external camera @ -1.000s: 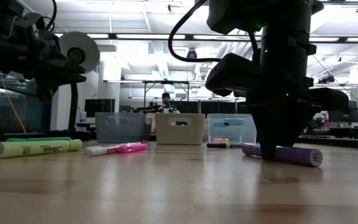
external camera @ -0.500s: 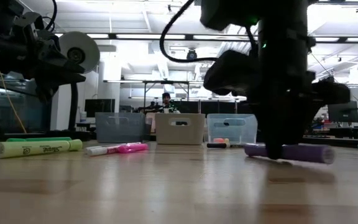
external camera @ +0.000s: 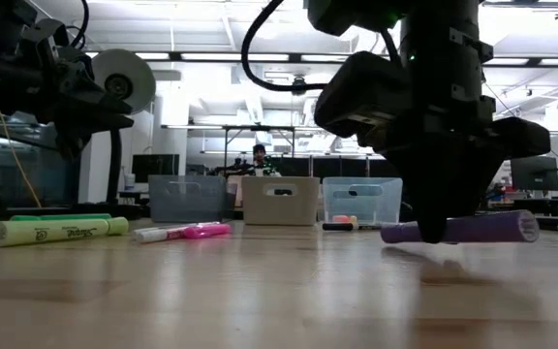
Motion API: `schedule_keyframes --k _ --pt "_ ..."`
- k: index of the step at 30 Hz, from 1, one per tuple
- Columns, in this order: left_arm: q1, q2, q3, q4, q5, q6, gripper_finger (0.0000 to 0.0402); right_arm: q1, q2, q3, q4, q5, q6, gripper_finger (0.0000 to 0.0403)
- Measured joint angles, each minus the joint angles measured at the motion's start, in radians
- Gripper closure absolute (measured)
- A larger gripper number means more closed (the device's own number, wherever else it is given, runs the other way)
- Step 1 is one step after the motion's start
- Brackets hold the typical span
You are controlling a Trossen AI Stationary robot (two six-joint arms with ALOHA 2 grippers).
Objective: Pick & Place Markers
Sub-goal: Put the violet highlighter into the white bin
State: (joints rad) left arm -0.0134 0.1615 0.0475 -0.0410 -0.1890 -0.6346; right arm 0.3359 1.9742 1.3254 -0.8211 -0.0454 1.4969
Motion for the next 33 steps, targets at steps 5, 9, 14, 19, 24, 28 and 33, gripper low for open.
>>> schedule_keyframes --k 5,9,14,19,24,28,33 --pt "0.000 0.000 0.000 0.000 0.000 0.000 0.0305 -0.001 -0.002 0.000 0.008 -0.047 -0.065 0.0330" --pt "0.000 0.000 0.000 0.000 0.000 0.000 0.0305 0.000 -0.022 0.002 0.042 -0.067 -0.085 0.0330" --pt "0.000 0.000 0.000 0.000 -0.001 0.000 0.0305 -0.008 -0.079 0.002 0.075 -0.020 -0.107 0.0330" --pt "0.000 0.000 0.000 0.000 -0.001 0.000 0.0305 -0.046 -0.149 0.003 0.102 0.063 -0.110 0.0330" --pt "0.000 0.000 0.000 0.001 -0.002 0.000 0.0305 -0.105 -0.210 0.003 0.150 0.131 -0.142 0.0330" --pt "0.000 0.000 0.000 0.001 -0.002 0.000 0.0305 -0.163 -0.246 0.003 0.202 0.160 -0.199 0.0330" --pt "0.000 0.000 0.000 0.001 -0.002 0.000 0.0305 -0.244 -0.262 0.003 0.255 0.170 -0.283 0.0330"
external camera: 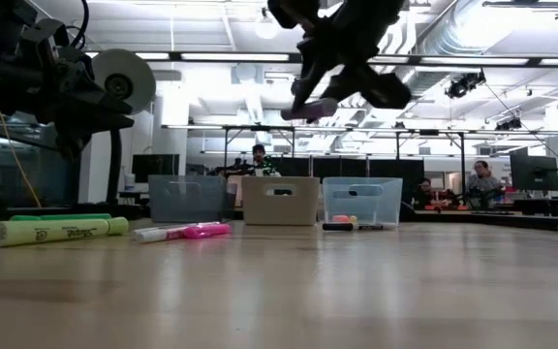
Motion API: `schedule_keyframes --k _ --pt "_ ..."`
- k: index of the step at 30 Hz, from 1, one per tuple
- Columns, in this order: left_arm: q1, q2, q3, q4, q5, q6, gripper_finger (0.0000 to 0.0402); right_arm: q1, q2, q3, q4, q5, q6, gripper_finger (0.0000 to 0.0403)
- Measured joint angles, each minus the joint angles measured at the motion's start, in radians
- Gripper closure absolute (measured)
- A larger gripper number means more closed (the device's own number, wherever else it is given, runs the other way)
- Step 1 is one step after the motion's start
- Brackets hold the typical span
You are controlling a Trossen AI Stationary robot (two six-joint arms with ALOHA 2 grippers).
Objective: Pick & Place Markers
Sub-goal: Put the violet highlighter into the white bin
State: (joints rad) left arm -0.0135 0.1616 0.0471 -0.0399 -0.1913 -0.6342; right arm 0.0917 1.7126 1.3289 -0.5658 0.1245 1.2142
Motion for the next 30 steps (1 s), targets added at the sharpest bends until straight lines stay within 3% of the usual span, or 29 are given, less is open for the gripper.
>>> schedule_keyframes --k 17,23,30 --pt "0.000 0.000 -0.005 0.032 -0.003 0.000 0.0305 -0.326 0.000 0.000 0.078 -0.027 -0.317 0.0330" --pt "0.000 0.000 -0.005 0.041 -0.065 0.000 0.0305 -0.407 0.000 0.000 0.100 -0.014 -0.411 0.0330" --pt "0.000 0.000 -0.004 0.047 -0.145 0.000 0.0305 -0.448 0.000 0.000 0.163 0.073 -0.468 0.0330"
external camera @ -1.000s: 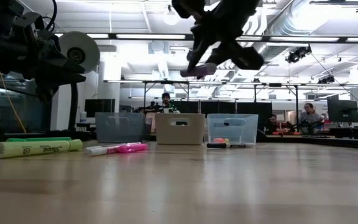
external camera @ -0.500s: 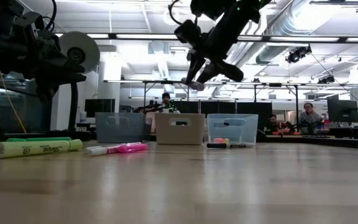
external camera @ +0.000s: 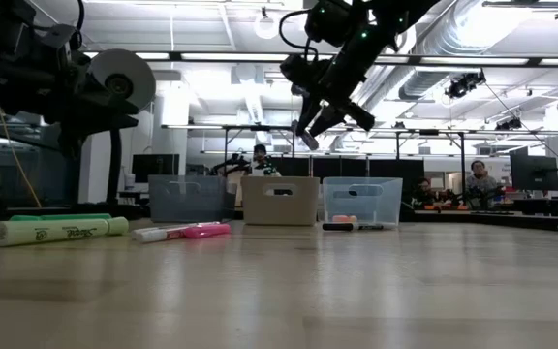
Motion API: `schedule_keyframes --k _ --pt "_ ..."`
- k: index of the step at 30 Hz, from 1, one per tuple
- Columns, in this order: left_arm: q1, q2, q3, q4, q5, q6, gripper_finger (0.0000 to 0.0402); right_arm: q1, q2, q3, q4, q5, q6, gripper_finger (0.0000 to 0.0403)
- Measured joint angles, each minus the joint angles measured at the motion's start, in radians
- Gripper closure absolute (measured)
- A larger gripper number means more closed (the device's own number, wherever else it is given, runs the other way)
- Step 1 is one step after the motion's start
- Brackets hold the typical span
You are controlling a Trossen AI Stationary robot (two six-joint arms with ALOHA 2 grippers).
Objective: Pick & Place Markers
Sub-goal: Put the violet highlighter into the white bin
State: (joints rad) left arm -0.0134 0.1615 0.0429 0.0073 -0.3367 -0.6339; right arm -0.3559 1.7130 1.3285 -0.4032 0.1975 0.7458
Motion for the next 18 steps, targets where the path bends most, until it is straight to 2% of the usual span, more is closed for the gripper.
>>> schedule_keyframes --k 3,8,18 --pt "0.000 0.000 0.001 0.001 -0.026 0.000 0.0305 -0.011 0.015 -0.002 0.069 0.019 -0.016 0.0330" --pt "0.000 0.000 0.002 0.004 -0.031 0.000 0.0305 -0.033 0.076 -0.002 0.174 -0.026 0.042 0.0330" --pt "0.000 0.000 0.003 0.005 -0.016 0.000 0.0305 -0.079 0.173 -0.001 0.233 -0.128 0.189 0.0330"
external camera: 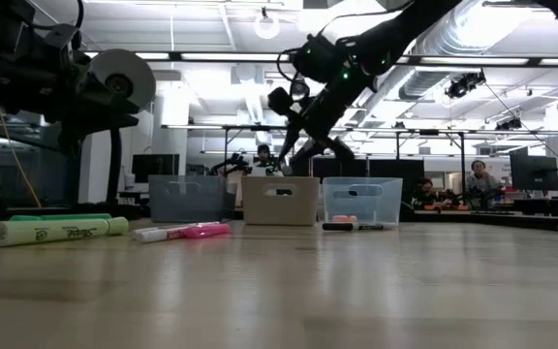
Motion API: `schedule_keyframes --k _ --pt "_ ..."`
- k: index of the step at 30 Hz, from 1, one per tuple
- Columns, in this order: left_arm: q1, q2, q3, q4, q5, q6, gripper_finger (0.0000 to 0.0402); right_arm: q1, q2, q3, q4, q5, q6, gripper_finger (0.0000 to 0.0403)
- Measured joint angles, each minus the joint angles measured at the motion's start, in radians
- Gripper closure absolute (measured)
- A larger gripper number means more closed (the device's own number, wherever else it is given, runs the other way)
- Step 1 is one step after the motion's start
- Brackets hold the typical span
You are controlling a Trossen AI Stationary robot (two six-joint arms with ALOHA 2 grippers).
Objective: Pick & Place Markers
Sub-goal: Put the violet highlighter into the white bin
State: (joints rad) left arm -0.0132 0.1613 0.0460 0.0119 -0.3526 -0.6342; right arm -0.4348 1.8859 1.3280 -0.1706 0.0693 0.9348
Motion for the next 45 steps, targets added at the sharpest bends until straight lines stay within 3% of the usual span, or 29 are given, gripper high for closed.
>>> schedule_keyframes --k 7,16,27,45 --pt "0.000 0.000 0.001 -0.016 0.052 -0.001 0.0305 -0.027 0.070 0.121 -0.067 -0.059 -0.024 0.0330" --pt "0.000 0.000 0.001 -0.015 0.075 -0.001 0.0305 -0.059 0.166 0.400 -0.462 0.004 -0.064 0.0330" --pt "0.000 0.000 0.001 -0.015 0.074 0.000 0.0305 -0.065 0.380 0.679 -0.706 -0.061 -0.069 0.0330" --pt "0.000 0.000 0.001 -0.015 0.082 -0.001 0.0305 -0.062 0.424 0.734 -0.745 -0.070 -0.084 0.0321"
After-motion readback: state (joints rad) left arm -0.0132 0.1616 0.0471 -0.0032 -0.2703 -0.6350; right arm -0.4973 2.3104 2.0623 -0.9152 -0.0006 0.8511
